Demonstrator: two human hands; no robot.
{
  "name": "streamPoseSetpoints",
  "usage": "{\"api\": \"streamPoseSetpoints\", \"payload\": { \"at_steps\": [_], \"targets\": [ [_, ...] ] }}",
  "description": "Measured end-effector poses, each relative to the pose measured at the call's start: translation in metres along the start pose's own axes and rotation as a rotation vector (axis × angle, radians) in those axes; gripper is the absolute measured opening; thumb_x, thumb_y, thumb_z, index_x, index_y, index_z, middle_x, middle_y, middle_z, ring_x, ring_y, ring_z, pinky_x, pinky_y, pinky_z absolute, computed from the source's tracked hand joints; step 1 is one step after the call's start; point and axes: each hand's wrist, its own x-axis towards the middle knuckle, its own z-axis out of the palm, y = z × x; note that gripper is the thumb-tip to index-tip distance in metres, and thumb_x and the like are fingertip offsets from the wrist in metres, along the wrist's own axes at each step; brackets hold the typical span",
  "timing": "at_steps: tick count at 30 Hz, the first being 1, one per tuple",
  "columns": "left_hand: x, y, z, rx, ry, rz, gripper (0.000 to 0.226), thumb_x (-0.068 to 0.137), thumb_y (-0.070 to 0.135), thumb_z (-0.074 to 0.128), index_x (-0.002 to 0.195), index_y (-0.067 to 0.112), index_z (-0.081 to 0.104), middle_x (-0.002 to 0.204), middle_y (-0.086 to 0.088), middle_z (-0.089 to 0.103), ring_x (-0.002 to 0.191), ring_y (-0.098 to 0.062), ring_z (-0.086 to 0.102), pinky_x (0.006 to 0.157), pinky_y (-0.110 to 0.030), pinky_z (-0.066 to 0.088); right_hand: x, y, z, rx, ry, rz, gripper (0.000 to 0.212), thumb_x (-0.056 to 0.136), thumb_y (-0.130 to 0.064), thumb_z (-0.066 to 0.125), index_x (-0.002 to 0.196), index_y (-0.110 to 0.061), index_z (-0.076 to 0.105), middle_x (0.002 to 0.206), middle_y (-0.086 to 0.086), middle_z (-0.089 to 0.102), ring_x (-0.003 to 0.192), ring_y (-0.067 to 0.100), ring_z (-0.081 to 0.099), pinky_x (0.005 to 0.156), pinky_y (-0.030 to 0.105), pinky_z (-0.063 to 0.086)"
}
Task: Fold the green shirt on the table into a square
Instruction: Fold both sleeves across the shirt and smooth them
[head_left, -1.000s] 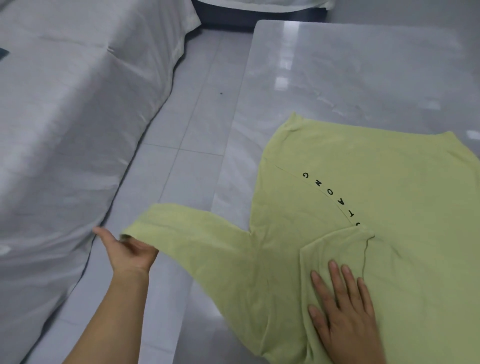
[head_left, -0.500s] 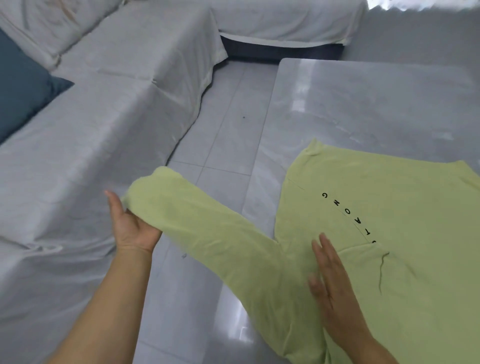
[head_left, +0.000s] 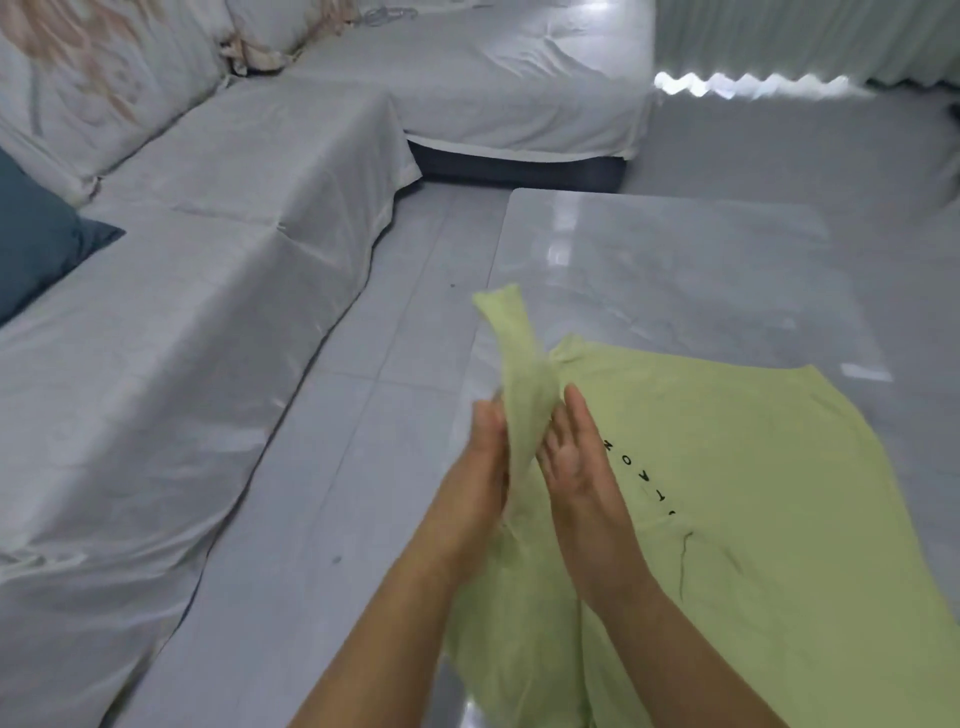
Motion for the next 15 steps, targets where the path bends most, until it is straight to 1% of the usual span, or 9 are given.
{"api": "streamPoseSetpoints", "payload": {
  "at_steps": [2, 3, 4, 5, 7, 9, 12, 14, 15],
  "targets": [
    [-0.001, -0.013, 0.051, 0.275, -0.124, -0.010, 0.062, 0.069, 0.085, 0.023, 0.120, 0.054, 0.038, 0.141, 0.020, 0.042, 0.134, 0.006, 0.029, 0.113, -0.022, 0.022, 0.007, -0.014, -0.028, 0.242, 0.235, 0.117, 0.071, 0.070, -0.044, 0.076, 0.133, -0.031, 0.046, 0.120, -0.016, 0.062, 0.109, -0.005, 0.056, 0.098, 0.018, 0.041],
    [-0.001, -0.021, 0.068, 0.317, -0.141, -0.011, 0.065, 0.070, 0.085, 0.019, 0.124, 0.051, 0.035, 0.146, 0.019, 0.034, 0.136, 0.006, 0.023, 0.116, -0.023, 0.016, 0.007, -0.017, -0.045, 0.237, 0.247, 0.193, 0.066, 0.058, -0.050, 0.082, 0.115, -0.023, 0.063, 0.101, -0.010, 0.070, 0.093, -0.002, 0.064, 0.089, 0.022, 0.047],
    [-0.004, -0.032, 0.078, 0.349, -0.123, 0.005, 0.071, 0.073, 0.083, 0.019, 0.129, 0.044, 0.034, 0.147, 0.019, 0.030, 0.137, 0.007, 0.020, 0.116, -0.021, 0.014, 0.003, -0.015, -0.053, 0.417, 0.253, 0.249, 0.069, 0.046, -0.056, 0.083, 0.101, -0.017, 0.070, 0.091, -0.004, 0.072, 0.083, 0.004, 0.067, 0.079, 0.025, 0.051],
    [-0.009, -0.042, 0.082, 0.333, -0.066, 0.022, 0.073, 0.073, 0.083, 0.021, 0.130, 0.040, 0.036, 0.145, 0.023, 0.030, 0.136, 0.010, 0.021, 0.114, -0.015, 0.014, 0.004, -0.008, -0.069, 0.644, 0.350, 0.324, 0.074, 0.046, -0.055, 0.082, 0.103, -0.010, 0.068, 0.094, 0.004, 0.071, 0.082, 0.009, 0.069, 0.072, 0.025, 0.054],
    [-0.024, -0.070, 0.071, 0.283, 0.122, 0.014, 0.073, 0.068, 0.087, 0.028, 0.125, 0.043, 0.040, 0.141, 0.026, 0.033, 0.132, 0.012, 0.025, 0.109, -0.008, 0.020, 0.003, -0.007, -0.103, 0.640, 0.447, 0.377, 0.078, 0.053, -0.049, 0.074, 0.117, -0.006, 0.063, 0.111, 0.011, 0.068, 0.097, 0.017, 0.067, 0.074, 0.030, 0.058],
    [-0.047, -0.111, 0.046, 0.436, 0.223, -0.039, 0.079, 0.061, 0.090, 0.034, 0.128, 0.050, 0.030, 0.142, 0.033, 0.025, 0.132, 0.015, 0.021, 0.109, -0.012, 0.021, -0.005, -0.007, -0.125, 0.695, 0.433, 0.382, 0.069, 0.051, -0.046, 0.072, 0.110, -0.011, 0.067, 0.116, 0.006, 0.067, 0.106, 0.018, 0.064, 0.084, 0.038, 0.053],
    [-0.089, -0.175, 0.004, 1.075, 0.119, -0.049, 0.107, 0.057, 0.087, 0.043, 0.145, 0.041, 0.006, 0.152, 0.028, -0.001, 0.139, 0.007, 0.008, 0.106, -0.018, 0.019, -0.010, -0.005, -0.156, 0.759, 0.433, 0.329, 0.073, 0.052, -0.043, 0.071, 0.119, -0.016, 0.063, 0.124, 0.005, 0.063, 0.113, 0.018, 0.060, 0.089, 0.040, 0.050],
    [-0.103, -0.205, -0.012, 1.240, -0.013, -0.122, 0.131, 0.042, 0.076, 0.059, 0.148, 0.023, 0.004, 0.157, 0.009, -0.008, 0.139, -0.012, 0.019, 0.102, -0.026, 0.034, -0.007, -0.004, -0.178, 0.843, 0.403, 0.305, 0.067, 0.069, -0.037, 0.066, 0.130, -0.013, 0.053, 0.137, 0.007, 0.051, 0.125, 0.018, 0.049, 0.097, 0.036, 0.046],
    [-0.107, -0.216, -0.017, 1.214, 0.001, -0.111, 0.131, 0.040, 0.068, 0.065, 0.148, 0.021, 0.008, 0.157, 0.005, -0.008, 0.139, -0.015, 0.019, 0.103, -0.026, 0.034, -0.010, -0.011, -0.176, 0.710, 0.390, 0.289, 0.057, 0.087, -0.034, 0.049, 0.138, -0.011, 0.040, 0.147, 0.006, 0.035, 0.136, 0.017, 0.032, 0.109, 0.033, 0.034]
  ]
}}
